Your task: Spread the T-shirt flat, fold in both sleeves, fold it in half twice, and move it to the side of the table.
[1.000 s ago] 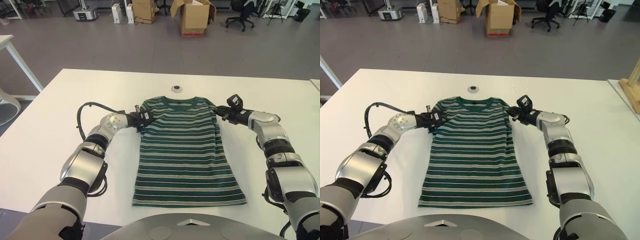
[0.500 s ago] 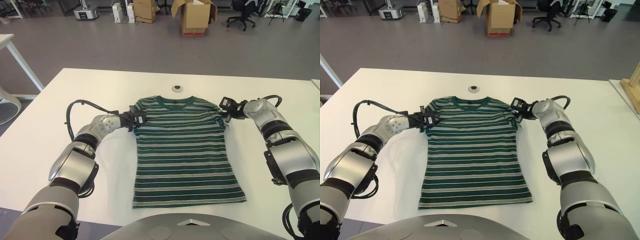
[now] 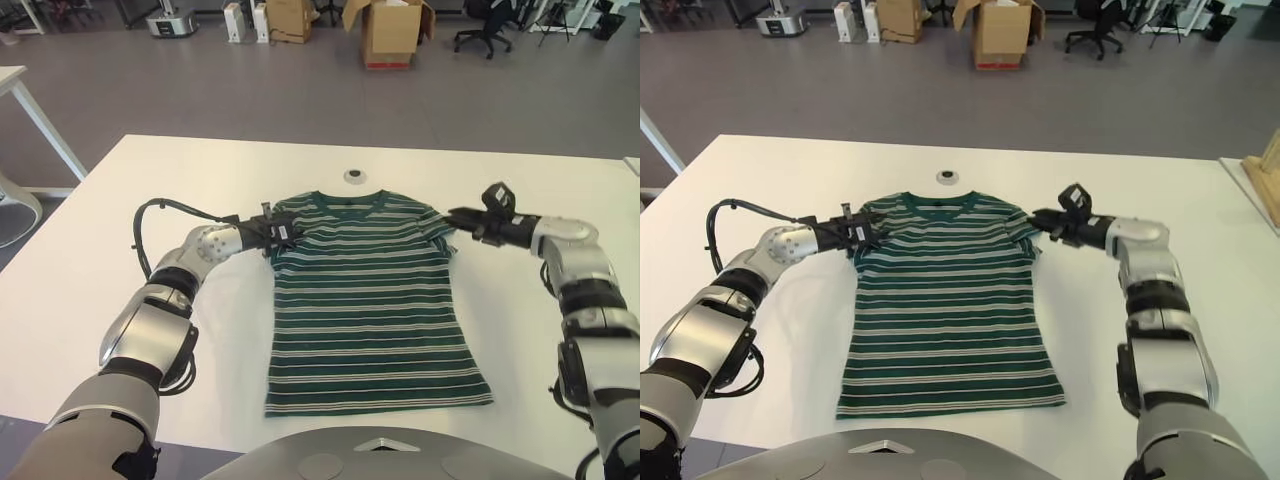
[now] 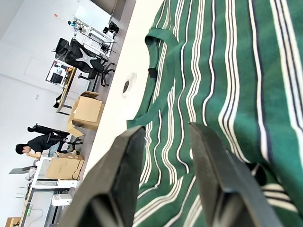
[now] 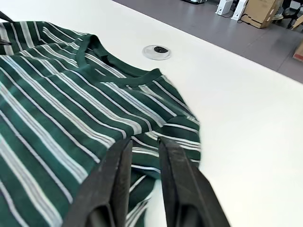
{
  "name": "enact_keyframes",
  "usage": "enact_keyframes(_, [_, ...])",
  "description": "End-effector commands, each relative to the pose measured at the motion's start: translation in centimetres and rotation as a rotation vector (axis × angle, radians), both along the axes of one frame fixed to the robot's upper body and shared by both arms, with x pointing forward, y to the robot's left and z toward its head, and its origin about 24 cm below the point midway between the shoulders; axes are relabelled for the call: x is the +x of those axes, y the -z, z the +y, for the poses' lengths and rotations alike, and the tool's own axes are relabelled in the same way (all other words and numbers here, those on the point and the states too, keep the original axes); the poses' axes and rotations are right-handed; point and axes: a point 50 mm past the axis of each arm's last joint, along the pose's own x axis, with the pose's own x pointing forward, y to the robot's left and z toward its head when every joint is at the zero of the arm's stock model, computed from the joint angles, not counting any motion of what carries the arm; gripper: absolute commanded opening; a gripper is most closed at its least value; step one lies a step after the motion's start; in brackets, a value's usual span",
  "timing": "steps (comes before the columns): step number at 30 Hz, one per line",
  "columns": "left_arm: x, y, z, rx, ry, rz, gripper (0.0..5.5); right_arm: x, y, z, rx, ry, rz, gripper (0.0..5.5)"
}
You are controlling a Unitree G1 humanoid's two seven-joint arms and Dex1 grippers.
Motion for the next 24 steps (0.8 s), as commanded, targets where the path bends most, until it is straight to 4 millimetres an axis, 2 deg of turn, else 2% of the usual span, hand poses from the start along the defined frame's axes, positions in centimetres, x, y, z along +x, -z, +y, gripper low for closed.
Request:
enact_keyframes(1, [-0.1,-0.2,2.2,0.026,-0.056,0.007,1.67,-1.6,2.3,0.5,0.064,0.108,0.036,1.01])
enact_keyframes(4, [-0.2,-0.3,3.1,0.037,-0.078,0.009,1.67,-2.8,6.6,0.2,-0.036,0.222,0.127,1.01])
enact_keyframes(7, [-0.5,-0.1,3.4,0.032,-0.073,0.016,1.67,-4.1,9.0,-1.0,-0.068,0.315,0.209,1.01])
enact_keyframes(10, [-1.0,0.4,3.4,0.022,-0.064,0.020,1.67,-5.3,8.6,-2.9,-0.130,0.311,0.235,1.01])
enact_keyframes(13, [-1.4,0.8,3.5,0.002,-0.070,0.021,1.67,-6.6,7.6,-3.4,-0.041,0.390,0.275,1.01])
enact_keyframes(18, [-2.3,1.6,4.1,-0.009,-0.089,0.026,1.67,-10.6,7.2,-3.8,0.251,0.800,0.366,1.01])
enact_keyframes(20, [-2.3,1.5,3.5,-0.009,-0.063,0.016,1.67,-10.8,6.6,-3.6,0.301,0.860,0.363,1.01])
enact_keyframes(21, [-2.4,1.4,2.9,-0.015,-0.029,0.009,1.67,-10.7,6.2,-3.8,0.264,0.870,0.348,1.01])
enact_keyframes(24, [-6.7,4.0,-0.1,0.028,0.282,0.140,1.67,-10.7,6.0,-3.9,0.174,0.872,0.348,1.01])
